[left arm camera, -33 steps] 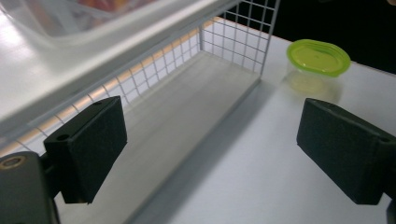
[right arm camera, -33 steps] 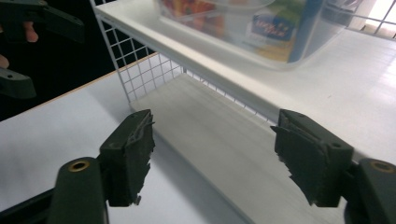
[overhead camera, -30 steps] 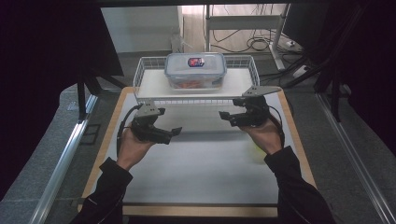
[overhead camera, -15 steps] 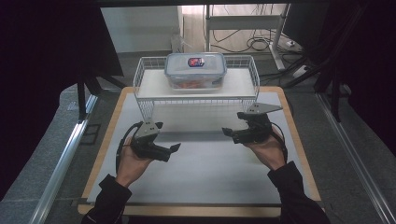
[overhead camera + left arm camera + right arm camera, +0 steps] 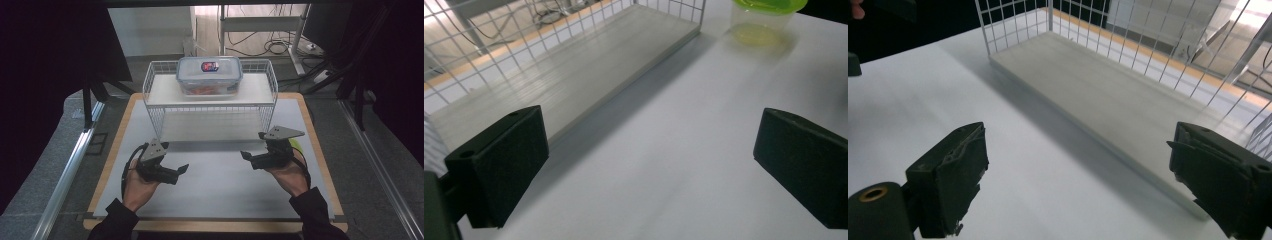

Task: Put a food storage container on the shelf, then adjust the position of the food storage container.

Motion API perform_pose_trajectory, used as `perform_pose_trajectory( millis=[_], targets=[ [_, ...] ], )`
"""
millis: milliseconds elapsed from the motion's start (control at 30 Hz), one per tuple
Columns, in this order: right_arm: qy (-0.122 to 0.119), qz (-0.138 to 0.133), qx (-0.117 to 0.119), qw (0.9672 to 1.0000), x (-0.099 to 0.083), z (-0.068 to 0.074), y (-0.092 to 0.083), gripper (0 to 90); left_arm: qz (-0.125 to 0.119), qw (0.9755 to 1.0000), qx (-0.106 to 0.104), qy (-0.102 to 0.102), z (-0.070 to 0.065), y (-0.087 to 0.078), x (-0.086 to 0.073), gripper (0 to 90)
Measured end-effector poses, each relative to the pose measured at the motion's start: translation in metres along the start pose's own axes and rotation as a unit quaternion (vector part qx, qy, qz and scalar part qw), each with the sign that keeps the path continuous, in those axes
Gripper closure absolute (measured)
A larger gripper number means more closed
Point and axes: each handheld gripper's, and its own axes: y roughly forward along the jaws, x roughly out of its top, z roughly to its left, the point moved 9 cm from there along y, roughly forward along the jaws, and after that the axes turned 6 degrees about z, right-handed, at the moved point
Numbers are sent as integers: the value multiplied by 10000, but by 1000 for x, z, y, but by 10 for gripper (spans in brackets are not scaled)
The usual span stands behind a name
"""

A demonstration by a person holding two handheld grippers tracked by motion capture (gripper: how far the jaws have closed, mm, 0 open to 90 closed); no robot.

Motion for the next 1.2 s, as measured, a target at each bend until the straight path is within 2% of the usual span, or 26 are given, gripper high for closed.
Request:
perform_pose_trajectory(
  millis=[133, 333, 500, 533, 600, 700, 867, 933, 1033, 1100, 1133, 1200],
  targets=[
    [42, 16, -32, 10000, -9, 4, 0, 71, -65, 9999, 89, 10, 0, 0, -11, 8],
    [83, 31, 0, 10000, -22, 10, -1, 69, 77, 9997, 232, 29, -1, 6, -29, 2],
    [41, 208, -70, 9998, -39, 11, 2, 69, 176, 9994, 304, 63, -2, 9, -41, 2],
    [39, 307, -90, 9995, -46, 10, 5, 69, 231, 9992, 312, 100, -1, 9, -44, 1],
    [54, 346, -98, 9993, -48, 10, 6, 68, 211, 9992, 330, 66, -1, 9, -45, 1],
    [145, 494, -164, 9985, -55, 5, 10, 22, 176, 9992, 355, 62, 0, 8, -46, 0],
    [340, 542, -278, 9976, -58, -3, 11, 0, 79, 9993, 367, -59, 4, 4, -47, 0],
    [447, 580, -255, 9970, -60, -7, 9, 2, 91, 9993, 367, -75, 5, 4, -48, 0],
    [544, 609, -368, 9960, -62, -17, 3, 108, 36, 9995, 315, -64, 3, 3, -47, 1],
    [645, 600, -476, 9950, -62, -26, -4, 268, 38, 9996, 286, -11, 1, 4, -47, 1],
    [688, 613, -502, 9945, -63, -30, -6, 311, 72, 9995, 308, 52, 0, 5, -47, 1],
    [758, 611, -542, 9938, -64, -39, -13, 455, 86, 9992, 365, 126, -1, 5, -47, 3]
  ],
)
